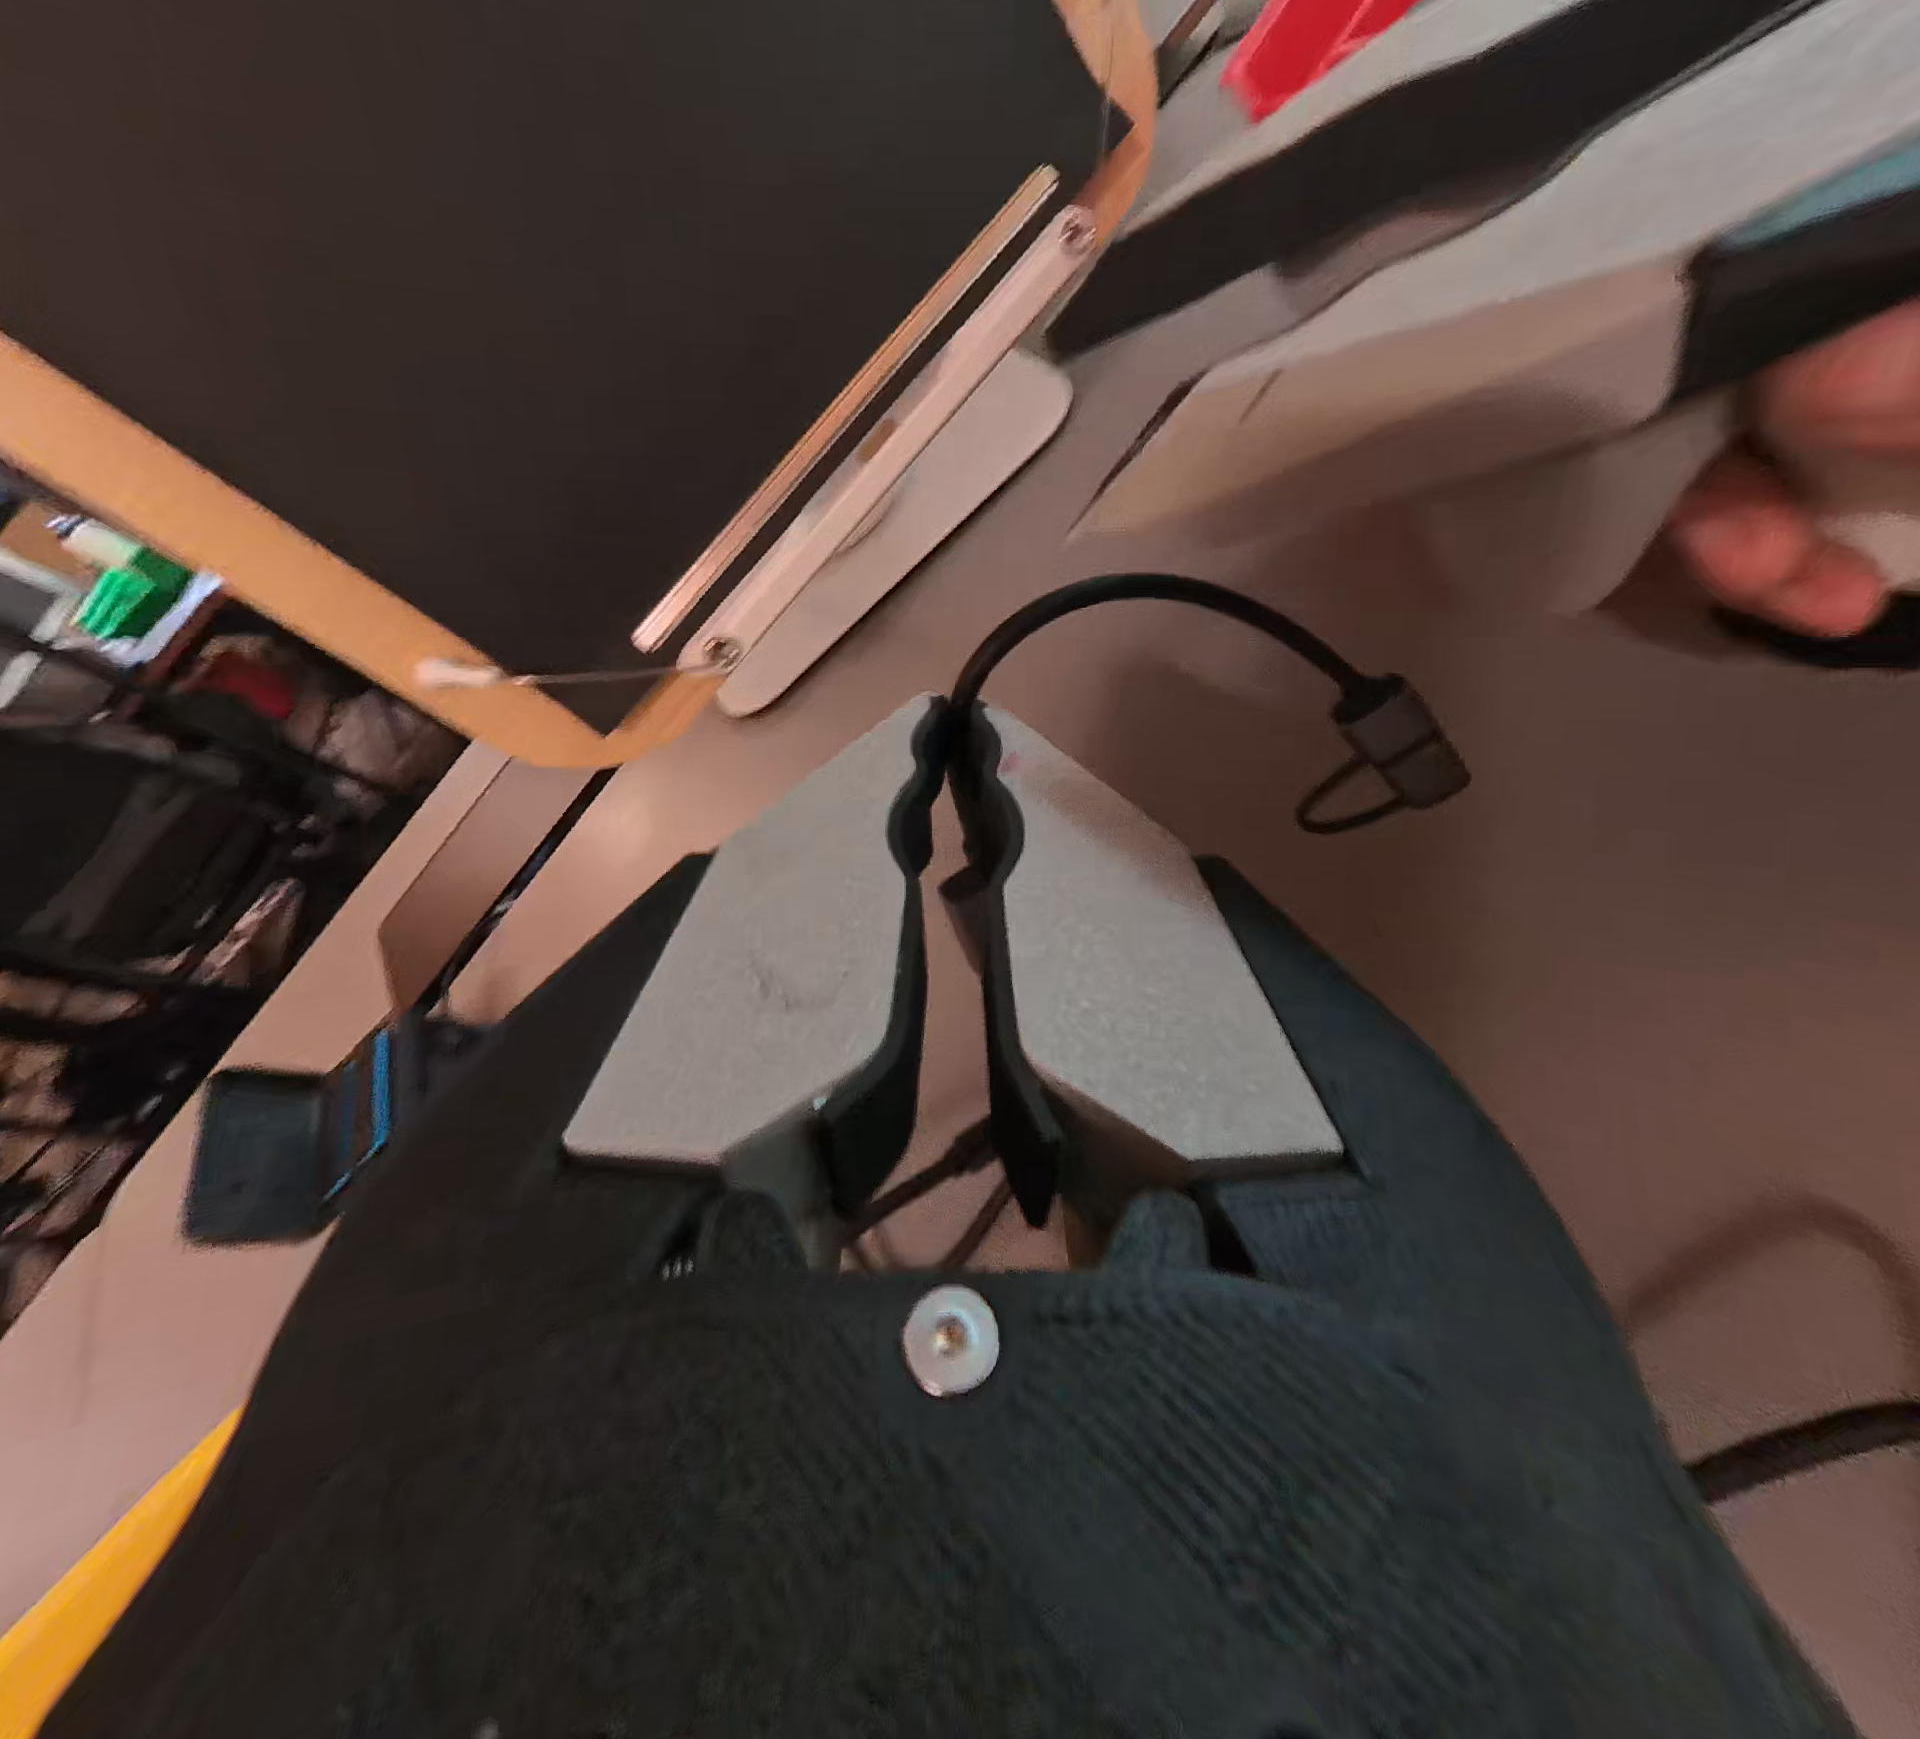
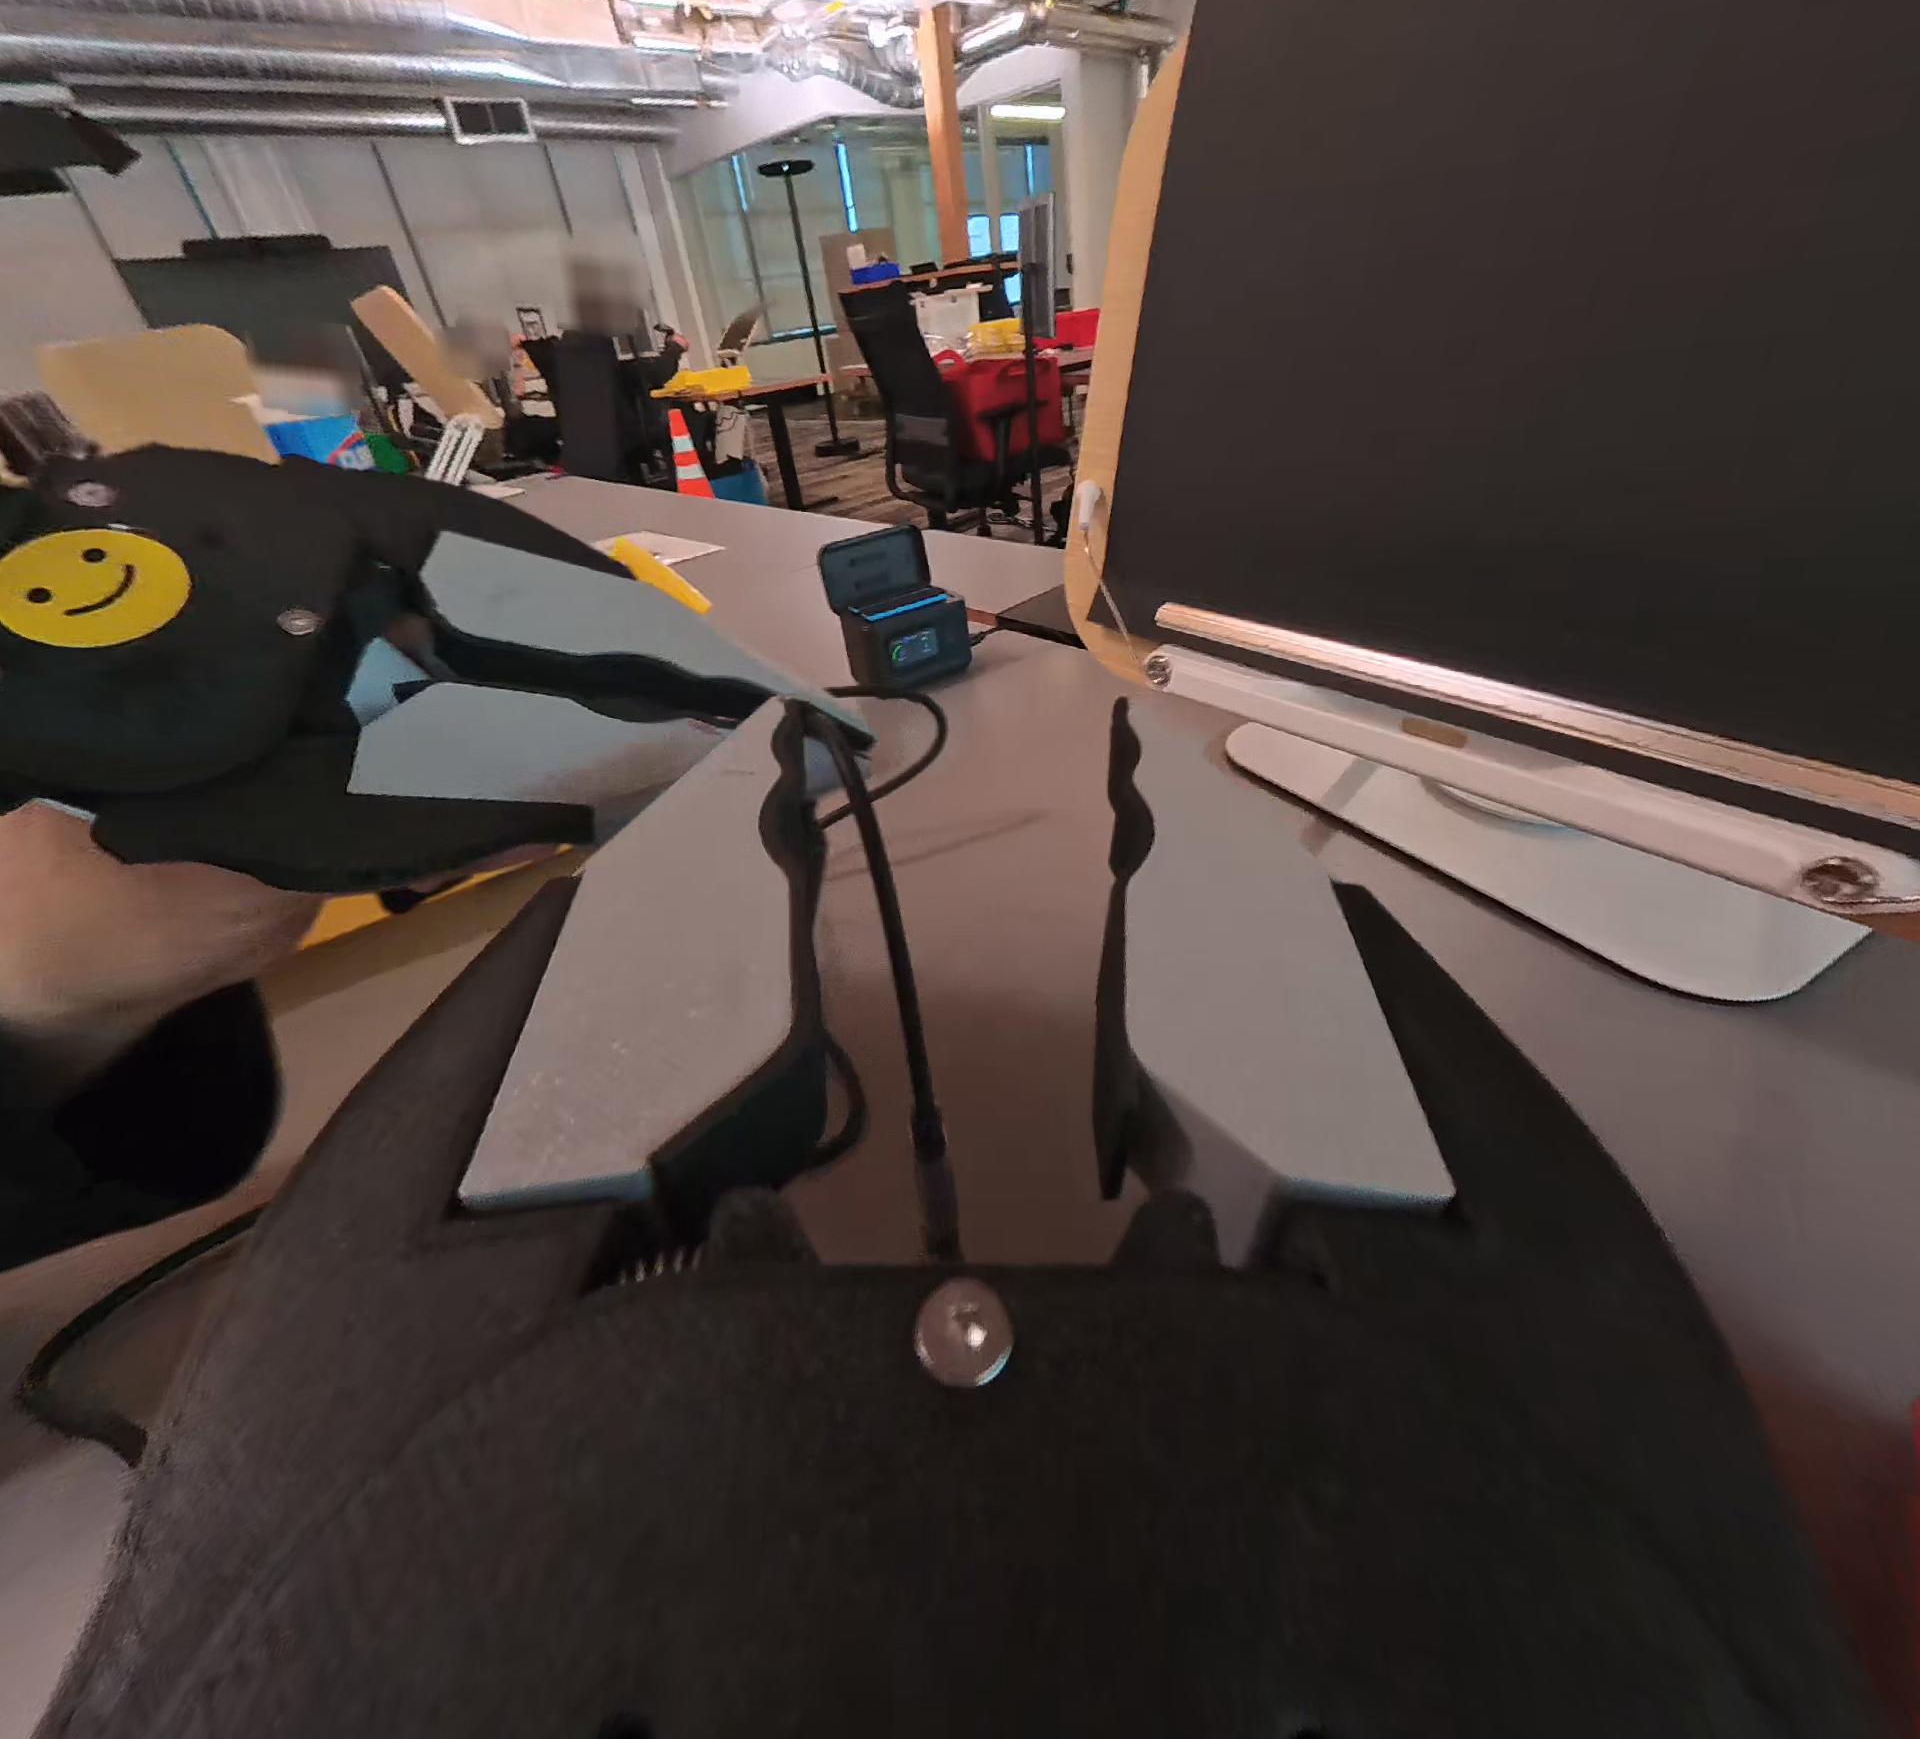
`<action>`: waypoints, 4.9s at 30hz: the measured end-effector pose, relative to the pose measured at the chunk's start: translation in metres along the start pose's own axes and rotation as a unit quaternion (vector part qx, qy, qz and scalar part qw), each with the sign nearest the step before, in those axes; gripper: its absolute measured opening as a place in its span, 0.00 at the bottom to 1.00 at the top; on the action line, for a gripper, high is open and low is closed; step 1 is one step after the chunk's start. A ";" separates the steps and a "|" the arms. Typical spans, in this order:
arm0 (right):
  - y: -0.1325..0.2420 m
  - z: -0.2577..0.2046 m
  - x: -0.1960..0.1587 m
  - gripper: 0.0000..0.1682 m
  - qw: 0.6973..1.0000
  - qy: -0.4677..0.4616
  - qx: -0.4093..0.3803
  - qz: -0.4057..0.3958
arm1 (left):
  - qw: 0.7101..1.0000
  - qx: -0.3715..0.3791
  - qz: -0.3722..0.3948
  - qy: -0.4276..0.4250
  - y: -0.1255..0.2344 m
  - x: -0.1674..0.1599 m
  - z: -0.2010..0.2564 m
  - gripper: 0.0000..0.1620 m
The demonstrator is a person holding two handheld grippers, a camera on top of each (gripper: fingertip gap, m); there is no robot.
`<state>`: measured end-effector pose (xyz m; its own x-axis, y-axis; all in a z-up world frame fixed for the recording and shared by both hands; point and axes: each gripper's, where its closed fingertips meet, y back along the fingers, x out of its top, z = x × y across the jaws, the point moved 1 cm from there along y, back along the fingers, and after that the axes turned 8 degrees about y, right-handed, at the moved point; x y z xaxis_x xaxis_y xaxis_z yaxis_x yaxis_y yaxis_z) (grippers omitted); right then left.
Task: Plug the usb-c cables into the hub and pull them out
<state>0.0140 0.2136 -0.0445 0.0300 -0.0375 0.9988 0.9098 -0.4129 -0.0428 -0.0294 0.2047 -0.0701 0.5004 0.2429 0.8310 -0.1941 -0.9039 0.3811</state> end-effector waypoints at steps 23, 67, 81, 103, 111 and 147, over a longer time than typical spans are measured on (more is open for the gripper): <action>-0.013 -0.039 -0.027 0.14 0.987 -0.060 0.138 -0.052 | 0.991 -0.074 0.108 0.001 0.001 -0.008 0.026 0.01; -0.005 -0.031 -0.012 0.00 0.994 0.008 0.097 -0.059 | 0.993 -0.088 0.011 0.077 -0.008 -0.043 0.003 0.38; 0.002 -0.019 -0.004 0.02 0.996 -0.002 0.076 -0.044 | 0.992 -0.079 -0.094 0.013 -0.028 -0.082 0.015 0.13; -0.006 -0.052 -0.046 0.04 0.972 0.055 0.158 -0.167 | 0.985 -0.102 -0.023 -0.139 -0.016 -0.069 0.036 0.13; -0.002 -0.008 -0.036 0.04 0.988 0.005 0.065 -0.138 | 0.992 -0.123 0.042 0.001 0.002 -0.044 0.013 0.19; -0.009 -0.067 -0.014 0.18 0.981 0.164 0.081 -0.064 | 0.991 -0.123 -0.006 0.050 -0.005 -0.044 0.021 0.04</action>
<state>-0.0228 0.1570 -0.0594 -0.1999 -0.2967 0.9338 0.9518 -0.2852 0.1131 -0.0331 0.1909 -0.1169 0.4201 0.2980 0.8572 -0.3944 -0.7907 0.4682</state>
